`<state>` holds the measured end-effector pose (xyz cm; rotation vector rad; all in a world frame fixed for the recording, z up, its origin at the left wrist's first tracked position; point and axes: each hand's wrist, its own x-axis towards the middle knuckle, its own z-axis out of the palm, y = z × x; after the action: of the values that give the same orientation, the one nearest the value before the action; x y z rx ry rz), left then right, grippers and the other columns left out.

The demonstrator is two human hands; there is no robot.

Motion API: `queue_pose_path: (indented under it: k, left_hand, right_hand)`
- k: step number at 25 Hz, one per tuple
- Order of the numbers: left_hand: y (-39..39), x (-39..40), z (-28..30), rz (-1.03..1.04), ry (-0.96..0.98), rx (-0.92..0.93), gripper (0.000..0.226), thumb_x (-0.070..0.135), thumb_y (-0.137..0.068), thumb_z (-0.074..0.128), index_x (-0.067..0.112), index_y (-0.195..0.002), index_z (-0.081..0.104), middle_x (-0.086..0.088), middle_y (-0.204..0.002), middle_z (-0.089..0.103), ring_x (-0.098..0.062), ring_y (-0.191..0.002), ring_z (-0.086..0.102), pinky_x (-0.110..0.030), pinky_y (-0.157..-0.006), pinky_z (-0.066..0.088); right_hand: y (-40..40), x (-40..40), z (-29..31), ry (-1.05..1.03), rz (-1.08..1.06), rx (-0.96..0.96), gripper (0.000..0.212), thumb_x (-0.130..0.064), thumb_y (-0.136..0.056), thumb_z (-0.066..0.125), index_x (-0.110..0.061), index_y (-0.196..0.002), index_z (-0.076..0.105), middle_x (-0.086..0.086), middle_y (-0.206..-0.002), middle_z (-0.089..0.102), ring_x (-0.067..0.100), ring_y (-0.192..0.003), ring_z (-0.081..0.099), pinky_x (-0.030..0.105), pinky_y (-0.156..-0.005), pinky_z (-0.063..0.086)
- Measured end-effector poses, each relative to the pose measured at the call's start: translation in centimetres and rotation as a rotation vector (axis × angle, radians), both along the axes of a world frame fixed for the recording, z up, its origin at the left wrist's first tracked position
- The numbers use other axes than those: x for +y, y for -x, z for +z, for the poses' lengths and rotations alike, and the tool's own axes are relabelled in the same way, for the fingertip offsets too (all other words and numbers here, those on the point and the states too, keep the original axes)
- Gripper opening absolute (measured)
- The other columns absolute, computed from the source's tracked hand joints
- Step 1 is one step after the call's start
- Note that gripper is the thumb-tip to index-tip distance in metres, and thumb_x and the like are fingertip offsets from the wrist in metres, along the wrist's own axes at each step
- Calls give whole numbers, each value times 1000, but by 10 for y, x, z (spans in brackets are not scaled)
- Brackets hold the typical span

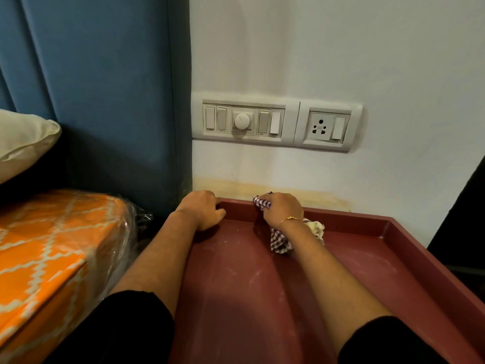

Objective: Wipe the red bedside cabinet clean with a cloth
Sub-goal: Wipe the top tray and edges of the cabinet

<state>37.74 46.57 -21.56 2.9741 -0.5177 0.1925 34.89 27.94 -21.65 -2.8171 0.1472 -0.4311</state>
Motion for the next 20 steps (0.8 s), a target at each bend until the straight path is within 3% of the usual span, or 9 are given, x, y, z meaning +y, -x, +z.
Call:
queue_pose_path:
  k: [3, 7, 12, 17, 20]
  left_hand:
    - [3, 0, 0, -25, -15, -16, 44, 36, -90, 41, 10, -121, 58, -9, -125, 57, -24, -111, 55, -36, -97, 46]
    - [3, 1, 3, -40, -52, -31, 45, 36, -91, 40, 10, -124, 57, -9, -129, 55, -24, -114, 53, -37, -100, 44]
    - [4, 1, 3, -47, -47, -24, 45, 35, -92, 39, 12, -129, 53, -8, -133, 53, -24, -117, 51, -36, -102, 43]
    - [1, 2, 4, -59, -60, 12, 42, 32, -90, 40, 13, -122, 58, -10, -127, 57, -28, -112, 53, -38, -96, 45]
    - [-2, 7, 15, -91, -124, 107, 43, 30, -91, 41, 12, -127, 54, -11, -134, 53, -28, -120, 49, -37, -102, 41]
  right_hand:
    - [-6, 32, -3, -23, 32, -34, 32, -11, -85, 53, -23, -110, 69, 9, -113, 68, 32, -108, 58, 31, -86, 49]
    - [-8, 28, -2, -37, 155, 30, 38, -17, -88, 54, -33, -121, 62, 5, -124, 63, 29, -115, 55, 33, -96, 46]
    - [-7, 31, -6, 23, 52, -37, 37, -12, -87, 51, -29, -117, 64, 7, -117, 66, 31, -110, 57, 31, -89, 48]
    - [-21, 58, -3, 21, 251, 32, 34, -22, -91, 50, -36, -121, 60, 2, -124, 64, 30, -112, 57, 32, -92, 48]
    - [-21, 42, -2, 53, 121, 28, 38, -16, -88, 51, -32, -121, 62, 7, -122, 64, 31, -113, 57, 33, -91, 47]
